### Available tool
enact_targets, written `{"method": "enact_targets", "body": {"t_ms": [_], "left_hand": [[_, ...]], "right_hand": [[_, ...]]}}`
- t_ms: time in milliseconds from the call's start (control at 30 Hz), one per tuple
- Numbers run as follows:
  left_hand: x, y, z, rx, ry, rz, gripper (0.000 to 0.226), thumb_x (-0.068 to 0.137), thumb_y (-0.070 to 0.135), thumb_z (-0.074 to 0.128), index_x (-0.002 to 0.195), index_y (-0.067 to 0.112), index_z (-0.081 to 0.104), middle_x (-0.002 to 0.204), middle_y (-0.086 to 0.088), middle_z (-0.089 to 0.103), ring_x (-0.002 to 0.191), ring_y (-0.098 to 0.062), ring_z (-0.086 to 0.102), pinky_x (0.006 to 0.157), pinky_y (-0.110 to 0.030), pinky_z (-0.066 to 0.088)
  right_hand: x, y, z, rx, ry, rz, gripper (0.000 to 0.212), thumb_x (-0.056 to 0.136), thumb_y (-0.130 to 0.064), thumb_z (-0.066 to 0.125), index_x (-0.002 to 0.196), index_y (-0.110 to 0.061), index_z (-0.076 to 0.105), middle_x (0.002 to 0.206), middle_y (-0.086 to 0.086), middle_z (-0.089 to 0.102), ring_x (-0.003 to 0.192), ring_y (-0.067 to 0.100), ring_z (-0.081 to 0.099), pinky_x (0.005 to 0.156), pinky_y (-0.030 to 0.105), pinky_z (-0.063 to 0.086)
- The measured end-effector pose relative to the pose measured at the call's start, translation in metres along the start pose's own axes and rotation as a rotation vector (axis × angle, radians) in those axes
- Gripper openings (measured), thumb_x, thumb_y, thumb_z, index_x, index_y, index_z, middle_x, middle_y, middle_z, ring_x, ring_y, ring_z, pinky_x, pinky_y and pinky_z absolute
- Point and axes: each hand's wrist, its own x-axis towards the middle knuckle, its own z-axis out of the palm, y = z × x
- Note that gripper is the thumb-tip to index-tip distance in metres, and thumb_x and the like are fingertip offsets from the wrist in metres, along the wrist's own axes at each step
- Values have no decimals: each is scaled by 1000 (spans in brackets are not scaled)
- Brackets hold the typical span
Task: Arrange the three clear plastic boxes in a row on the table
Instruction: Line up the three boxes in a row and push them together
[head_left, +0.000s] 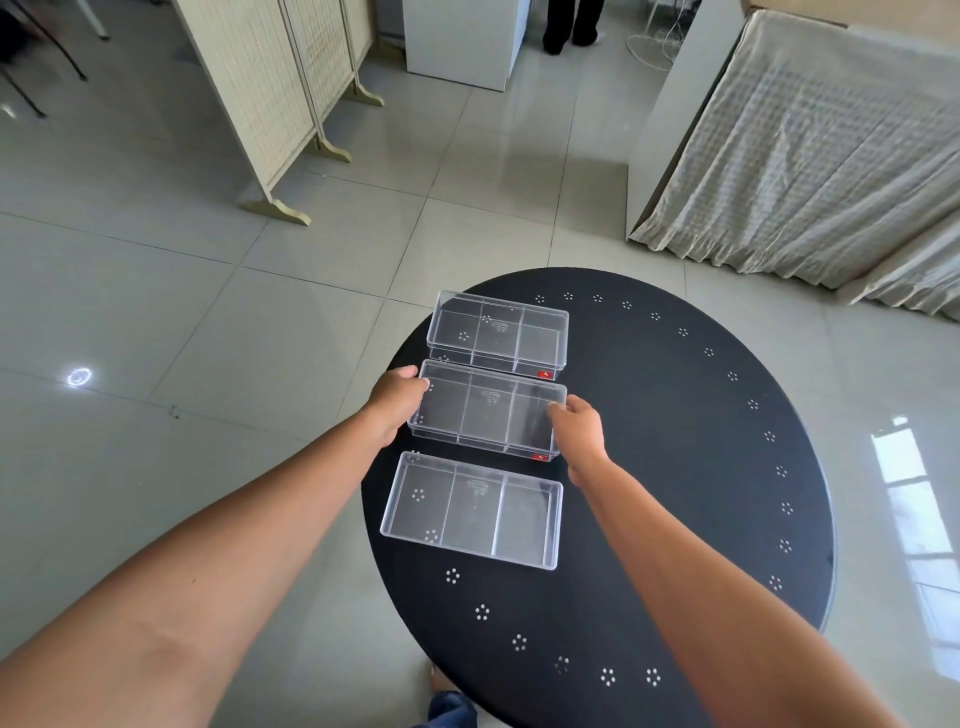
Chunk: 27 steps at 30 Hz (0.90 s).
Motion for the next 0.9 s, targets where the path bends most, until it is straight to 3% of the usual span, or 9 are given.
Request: {"method": "enact_targets", "body": {"t_ms": [100, 200, 300, 367, 467, 600, 733, 900], "left_hand": [[-2, -3, 4, 15, 12, 6, 42, 101, 13, 46, 142, 6, 50, 145, -10, 53, 119, -21, 51, 96, -28, 39], [-2, -3, 7, 5, 10, 18, 38, 101, 11, 45, 138, 7, 55, 130, -5, 60, 107, -16, 49, 88, -25, 35], [-2, -1, 5, 7, 16, 20, 37, 100, 10, 45, 135, 7, 57, 116, 0, 59, 107, -19, 53, 88, -26, 37], [-1, 0, 3, 11, 8, 13, 38, 100, 12, 46, 135, 8, 57, 115, 0, 58, 115, -24, 57, 93, -30, 41], [2, 1, -1, 12, -13, -3, 41, 99, 14, 47, 140, 9, 53, 126, -7, 60, 116, -23, 55, 100, -33, 41], [2, 6, -3, -4, -21, -13, 48, 98, 16, 48, 146, 12, 45, 148, -4, 50, 135, -25, 48, 109, -34, 36], [1, 8, -4, 16, -32, 10, 56, 98, 14, 46, 152, 18, 35, 158, -4, 37, 144, -25, 38, 118, -42, 31], [5, 6, -1, 39, -34, 27, 56, 99, 13, 44, 154, 19, 32, 161, -4, 32, 147, -25, 31, 117, -40, 27]], "right_hand": [[-3, 2, 4, 54, -25, -10, 29, 94, -9, 40, 107, -10, 66, 88, 4, 68, 76, 17, 57, 76, 38, 56], [0, 2, 6, 69, -20, -10, 31, 95, -6, 39, 103, -15, 68, 93, 6, 70, 82, 18, 57, 94, 48, 53], [1, -1, 5, 88, -30, -18, 34, 95, -5, 39, 107, -17, 67, 90, -4, 70, 79, 14, 61, 90, 40, 55], [2, -2, 6, 93, -38, -18, 34, 94, -4, 39, 108, -15, 68, 95, 2, 72, 78, 13, 62, 85, 38, 57], [5, -4, 9, 91, -28, -12, 35, 90, -4, 39, 101, -16, 69, 98, 12, 73, 81, 17, 55, 93, 46, 54], [7, -6, 10, 109, -29, -8, 34, 90, -5, 40, 103, -18, 69, 88, -1, 69, 81, 17, 57, 82, 36, 54], [7, -6, 10, 103, -37, -17, 35, 92, -6, 41, 108, -24, 66, 84, -8, 68, 83, 17, 58, 90, 41, 55], [6, -8, 10, 103, -33, -40, 32, 93, -6, 41, 105, -27, 63, 84, -8, 67, 81, 18, 59, 75, 31, 49]]}}
